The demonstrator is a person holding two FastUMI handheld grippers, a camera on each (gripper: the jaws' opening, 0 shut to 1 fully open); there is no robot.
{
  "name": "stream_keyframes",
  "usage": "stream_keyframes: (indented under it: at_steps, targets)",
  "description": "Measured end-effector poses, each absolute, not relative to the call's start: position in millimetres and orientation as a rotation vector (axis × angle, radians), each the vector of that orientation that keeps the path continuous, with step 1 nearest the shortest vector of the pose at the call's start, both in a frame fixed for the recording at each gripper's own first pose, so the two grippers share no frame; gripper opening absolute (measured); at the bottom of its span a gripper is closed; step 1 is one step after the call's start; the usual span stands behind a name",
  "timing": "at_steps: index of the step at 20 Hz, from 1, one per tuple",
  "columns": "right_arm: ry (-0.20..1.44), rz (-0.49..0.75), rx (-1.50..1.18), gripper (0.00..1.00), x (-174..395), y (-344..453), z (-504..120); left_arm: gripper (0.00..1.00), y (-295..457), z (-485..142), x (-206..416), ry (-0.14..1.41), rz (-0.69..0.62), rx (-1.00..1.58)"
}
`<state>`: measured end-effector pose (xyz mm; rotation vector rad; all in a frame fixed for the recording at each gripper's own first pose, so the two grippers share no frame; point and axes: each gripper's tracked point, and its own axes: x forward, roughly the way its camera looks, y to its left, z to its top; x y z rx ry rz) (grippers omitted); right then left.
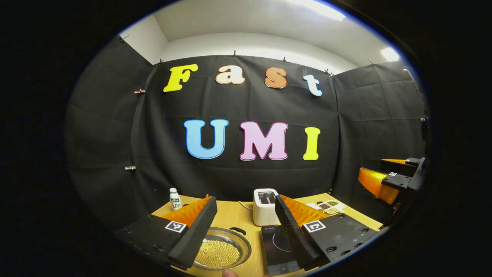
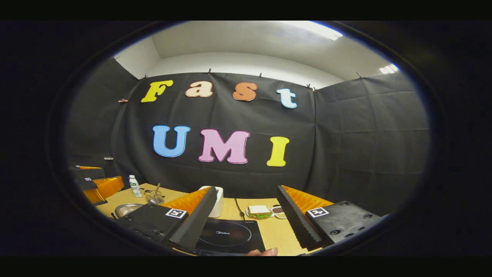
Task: First push the handle of the pot to place it horizontally, then grasp the pot with both hands and set it on the induction cooktop.
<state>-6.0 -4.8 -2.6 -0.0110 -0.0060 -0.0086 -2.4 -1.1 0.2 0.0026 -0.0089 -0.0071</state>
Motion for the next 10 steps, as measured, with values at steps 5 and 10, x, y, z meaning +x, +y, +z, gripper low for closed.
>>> stream_keyframes:
  at_steps: [5, 10]
  targets:
    - [-0.004, -0.009, -0.021, 0.97, -6.5, -4.1, -4.3, 0.13, -9.0, -20.3, -3.5, 0.083, -0.081, 0.061]
    - [0.003, 0.003, -0.033, 0.97, -6.9, 2.6, -8.3, 0.05, -12.0, -92.9, -14.9, 0.346, -0.128, 0.065]
